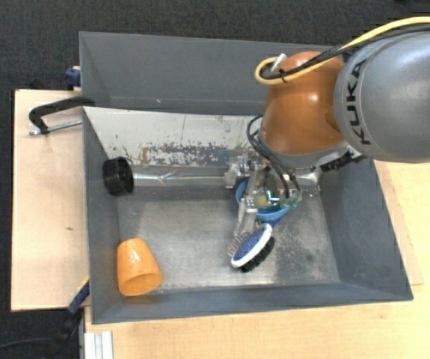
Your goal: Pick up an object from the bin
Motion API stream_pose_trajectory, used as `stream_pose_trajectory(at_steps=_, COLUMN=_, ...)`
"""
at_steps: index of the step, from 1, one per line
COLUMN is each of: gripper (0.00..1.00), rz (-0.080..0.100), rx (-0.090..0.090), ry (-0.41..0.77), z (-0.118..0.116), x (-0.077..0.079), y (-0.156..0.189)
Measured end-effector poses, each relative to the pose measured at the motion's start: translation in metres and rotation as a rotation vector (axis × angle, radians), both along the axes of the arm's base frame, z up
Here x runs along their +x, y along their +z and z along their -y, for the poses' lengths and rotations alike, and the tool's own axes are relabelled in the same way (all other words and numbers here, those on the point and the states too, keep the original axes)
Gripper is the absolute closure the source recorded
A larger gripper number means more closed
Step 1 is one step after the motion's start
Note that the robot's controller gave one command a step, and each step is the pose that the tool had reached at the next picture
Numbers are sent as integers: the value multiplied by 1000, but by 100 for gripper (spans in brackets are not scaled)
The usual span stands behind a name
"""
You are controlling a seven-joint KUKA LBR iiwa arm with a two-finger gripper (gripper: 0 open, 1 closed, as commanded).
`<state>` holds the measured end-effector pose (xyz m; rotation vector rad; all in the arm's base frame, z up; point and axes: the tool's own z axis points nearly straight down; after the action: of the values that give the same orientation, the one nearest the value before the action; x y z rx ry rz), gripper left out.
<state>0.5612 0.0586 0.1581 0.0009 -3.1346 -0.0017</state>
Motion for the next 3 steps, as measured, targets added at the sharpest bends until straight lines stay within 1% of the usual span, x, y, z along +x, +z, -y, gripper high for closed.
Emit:
stream_pose_trajectory(at_steps=1, gripper=0, rz=22, rx=1, ry=86, z=-11, x=37, y=63)
stream_pose_trajectory(at_steps=2, gripper=0, rz=22, rx=4, ry=29, z=-42, x=3, y=144)
stream_pose_trajectory(at_steps=3, gripper=0, rz=5, rx=-1, ry=181, z=2, x=-42, y=89)
